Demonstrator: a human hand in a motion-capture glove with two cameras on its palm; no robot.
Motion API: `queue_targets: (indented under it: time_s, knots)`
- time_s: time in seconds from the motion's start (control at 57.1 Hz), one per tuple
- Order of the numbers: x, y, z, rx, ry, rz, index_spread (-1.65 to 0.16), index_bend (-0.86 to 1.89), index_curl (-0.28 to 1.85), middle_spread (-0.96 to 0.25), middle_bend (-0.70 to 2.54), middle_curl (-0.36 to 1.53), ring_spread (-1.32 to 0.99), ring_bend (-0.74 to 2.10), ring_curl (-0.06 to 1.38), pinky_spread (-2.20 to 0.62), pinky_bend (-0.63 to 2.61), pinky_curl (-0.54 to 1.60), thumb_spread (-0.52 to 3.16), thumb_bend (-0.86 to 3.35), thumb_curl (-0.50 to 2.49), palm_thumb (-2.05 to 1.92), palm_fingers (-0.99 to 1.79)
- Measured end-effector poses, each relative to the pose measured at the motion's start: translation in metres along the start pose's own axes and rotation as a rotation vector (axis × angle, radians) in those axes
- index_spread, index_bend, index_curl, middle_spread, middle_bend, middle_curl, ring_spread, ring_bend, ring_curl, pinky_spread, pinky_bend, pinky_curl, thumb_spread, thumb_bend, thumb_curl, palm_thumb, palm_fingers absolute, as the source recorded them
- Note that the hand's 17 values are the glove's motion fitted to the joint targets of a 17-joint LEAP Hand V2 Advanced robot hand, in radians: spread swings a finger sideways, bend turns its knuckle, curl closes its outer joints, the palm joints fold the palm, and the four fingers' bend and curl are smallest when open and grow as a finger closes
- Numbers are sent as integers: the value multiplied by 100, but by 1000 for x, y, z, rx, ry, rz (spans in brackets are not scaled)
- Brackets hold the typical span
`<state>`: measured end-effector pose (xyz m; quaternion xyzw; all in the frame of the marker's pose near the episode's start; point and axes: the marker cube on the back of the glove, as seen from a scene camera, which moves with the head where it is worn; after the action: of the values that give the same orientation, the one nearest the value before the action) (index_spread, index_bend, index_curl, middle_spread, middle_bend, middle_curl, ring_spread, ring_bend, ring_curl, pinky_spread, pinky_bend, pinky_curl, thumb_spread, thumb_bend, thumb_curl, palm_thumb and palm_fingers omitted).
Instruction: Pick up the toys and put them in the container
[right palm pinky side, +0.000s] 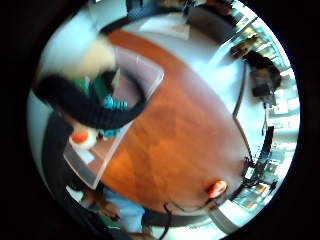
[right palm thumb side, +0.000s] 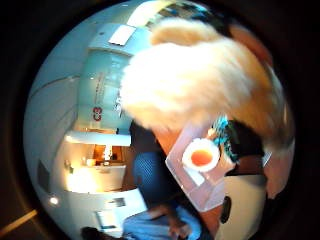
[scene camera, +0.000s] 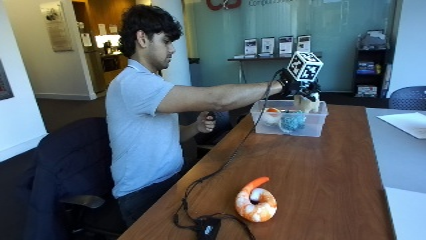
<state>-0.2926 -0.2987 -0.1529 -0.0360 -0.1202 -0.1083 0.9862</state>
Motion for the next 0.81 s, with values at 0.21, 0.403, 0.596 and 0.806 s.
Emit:
queue_targets:
  time_s: [0.21, 0.403, 0.596, 0.806]
  knots:
    - [33, 27, -17, 47, 43, 24, -30, 14, 29, 0, 15, 36, -10, 22, 28, -1, 104, 36, 146, 25, 20, 12, -19]
    - [91, 117, -56, -2, 184, 105, -31, 14, 27, -1, 14, 32, -7, 18, 27, 6, 98, 33, 135, 12, 21, -1, -17]
    - [183, 245, -86, 14, 177, 281, -31, 15, 27, 0, 14, 29, -4, 16, 26, 9, 96, 33, 131, 4, 24, -1, -17]
    - [293, 354, -59, 28, 232, 594, -33, 16, 27, 0, 13, 27, -3, 15, 23, 10, 96, 33, 130, -1, 27, 0, -18]
